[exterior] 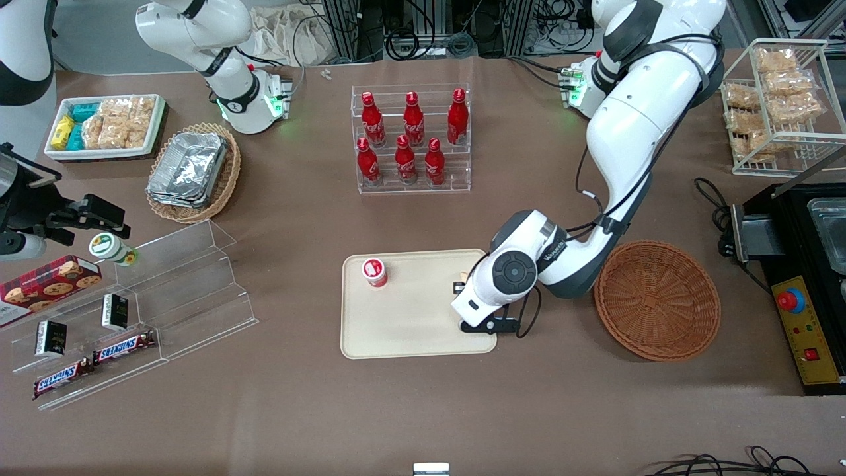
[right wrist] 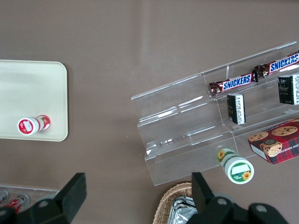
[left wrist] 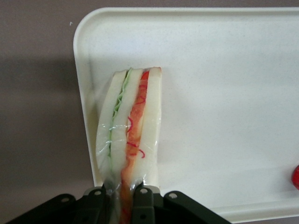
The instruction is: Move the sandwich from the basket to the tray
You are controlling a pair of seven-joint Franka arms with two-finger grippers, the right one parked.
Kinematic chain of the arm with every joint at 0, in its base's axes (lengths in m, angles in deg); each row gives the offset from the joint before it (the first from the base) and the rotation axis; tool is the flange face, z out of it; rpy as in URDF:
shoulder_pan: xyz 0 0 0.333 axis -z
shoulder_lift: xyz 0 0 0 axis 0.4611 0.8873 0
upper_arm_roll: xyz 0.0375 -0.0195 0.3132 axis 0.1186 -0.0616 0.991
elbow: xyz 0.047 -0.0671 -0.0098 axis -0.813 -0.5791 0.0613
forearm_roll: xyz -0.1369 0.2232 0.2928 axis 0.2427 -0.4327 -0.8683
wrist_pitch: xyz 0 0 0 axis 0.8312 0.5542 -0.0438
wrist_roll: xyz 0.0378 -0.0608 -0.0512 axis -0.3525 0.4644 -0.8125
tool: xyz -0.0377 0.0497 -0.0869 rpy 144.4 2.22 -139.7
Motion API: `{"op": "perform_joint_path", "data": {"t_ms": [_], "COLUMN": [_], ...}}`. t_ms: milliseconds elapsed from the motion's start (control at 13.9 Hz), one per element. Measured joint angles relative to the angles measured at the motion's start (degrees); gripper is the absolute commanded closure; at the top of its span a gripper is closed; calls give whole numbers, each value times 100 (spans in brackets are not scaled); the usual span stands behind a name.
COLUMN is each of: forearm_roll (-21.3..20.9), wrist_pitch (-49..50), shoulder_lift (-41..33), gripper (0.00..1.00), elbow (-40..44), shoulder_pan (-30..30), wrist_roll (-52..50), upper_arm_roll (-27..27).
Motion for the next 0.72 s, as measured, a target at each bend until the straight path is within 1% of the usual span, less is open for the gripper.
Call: {"op": "perform_joint_path", "data": {"t_ms": [72, 144, 720], "forearm_roll": [0, 0, 1], "wrist_pitch": [-1, -7, -27], "shoulder_lift": [0, 0, -48], "gripper": [12, 1, 1], "elbow": [13, 17, 180], "shoulder_pan": [1, 1, -5], "wrist_roll": [-70, -118, -315], "upper_arm_roll": [-6, -5, -4]}}
